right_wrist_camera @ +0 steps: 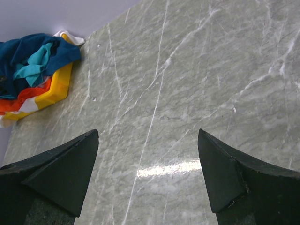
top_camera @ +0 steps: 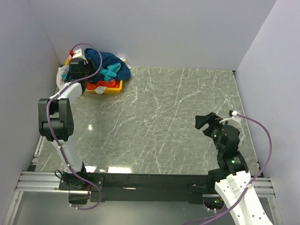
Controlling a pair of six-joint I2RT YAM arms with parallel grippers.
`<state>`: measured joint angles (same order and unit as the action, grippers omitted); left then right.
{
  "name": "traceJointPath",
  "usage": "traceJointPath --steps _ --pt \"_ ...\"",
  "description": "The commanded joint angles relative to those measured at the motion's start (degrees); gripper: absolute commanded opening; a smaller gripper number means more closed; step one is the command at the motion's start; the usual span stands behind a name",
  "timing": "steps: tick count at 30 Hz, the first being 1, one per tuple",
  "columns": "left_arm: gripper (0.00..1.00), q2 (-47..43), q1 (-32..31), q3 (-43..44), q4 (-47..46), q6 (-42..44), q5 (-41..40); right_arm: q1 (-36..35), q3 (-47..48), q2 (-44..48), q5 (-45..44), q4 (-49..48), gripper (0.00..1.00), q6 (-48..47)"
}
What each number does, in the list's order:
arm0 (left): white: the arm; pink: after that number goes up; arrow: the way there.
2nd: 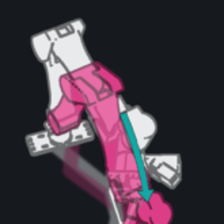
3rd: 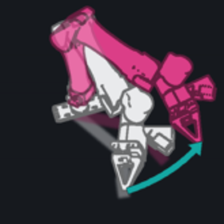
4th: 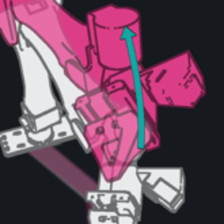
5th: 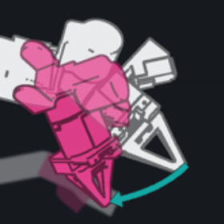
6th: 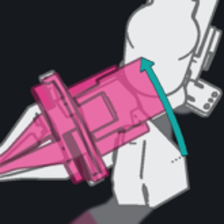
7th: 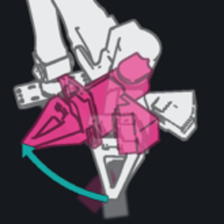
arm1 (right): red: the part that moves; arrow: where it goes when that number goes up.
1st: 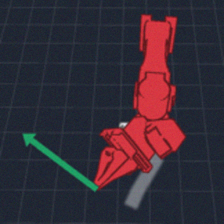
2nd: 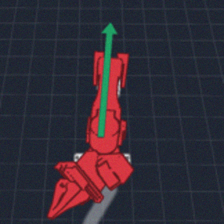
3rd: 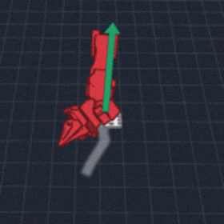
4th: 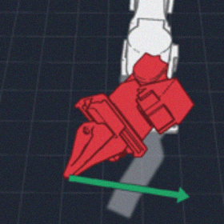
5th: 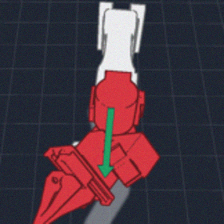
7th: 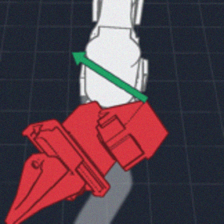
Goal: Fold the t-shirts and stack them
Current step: Grab the tshirt from the pile
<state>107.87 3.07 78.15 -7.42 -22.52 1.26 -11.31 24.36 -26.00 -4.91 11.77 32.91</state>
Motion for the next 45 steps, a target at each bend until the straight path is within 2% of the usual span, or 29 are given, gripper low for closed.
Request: traceJointPath --steps 1,15,21,27,31,32,34,35,37,42,45 --pt "0.57 1.2 -0.2 3.3 0.9 -1.5 -0.7 0.1 0.5 0.1 0.0 -0.7 0.92 -1.0" --pt "0.53 1.6 -0.2 -0.3 -0.9 -1.8 -1.1 0.1 0.2 -1.2 0.3 -1.8 0.92 -0.7" --pt "0.56 0.9 -0.1 -2.7 -2.9 -1.9 -1.2 0.1 0.1 -1.8 0.5 -2.2 0.92 -0.8" --pt "0.52 2.7 -0.2 -1.2 -1.5 -1.6 -1.2 0.0 0.1 -2.5 1.0 -2.9 0.92 -0.8" --pt "0.41 3.1 -0.1 -0.3 -1.2 -1.9 -1.1 0.0 0.0 -2.4 0.5 -2.8 0.92 -1.0" --pt "0.3 3.1 -0.1 0.1 -1.1 -2.2 -1.1 0.1 0.0 -2.4 0.5 -2.9 0.92 -1.0" --pt "0.2 3.0 -0.2 0.5 -0.7 -2.4 -1.1 0.0 0.0 -2.5 0.7 -3.0 0.92 -1.0" --pt "0.11 2.6 -0.1 0.9 -0.1 -2.5 -1.2 0.0 0.0 -2.6 0.7 -3.0 0.92 -1.1" --pt "0.04 1.8 -0.3 1.2 0.6 -3.2 -1.1 0.1 0.2 -2.7 0.7 -2.9 0.92 -1.0" --pt "0.0 -2.1 -0.2 5.6 5.9 -3.4 -6.0 0.1 1.7 -3.0 0.6 -1.7 0.92 -1.3" --pt "0.0 -2.8 -0.2 12.7 11.4 -2.3 -7.3 0.0 3.7 -3.4 0.3 -0.5 0.92 -1.7"
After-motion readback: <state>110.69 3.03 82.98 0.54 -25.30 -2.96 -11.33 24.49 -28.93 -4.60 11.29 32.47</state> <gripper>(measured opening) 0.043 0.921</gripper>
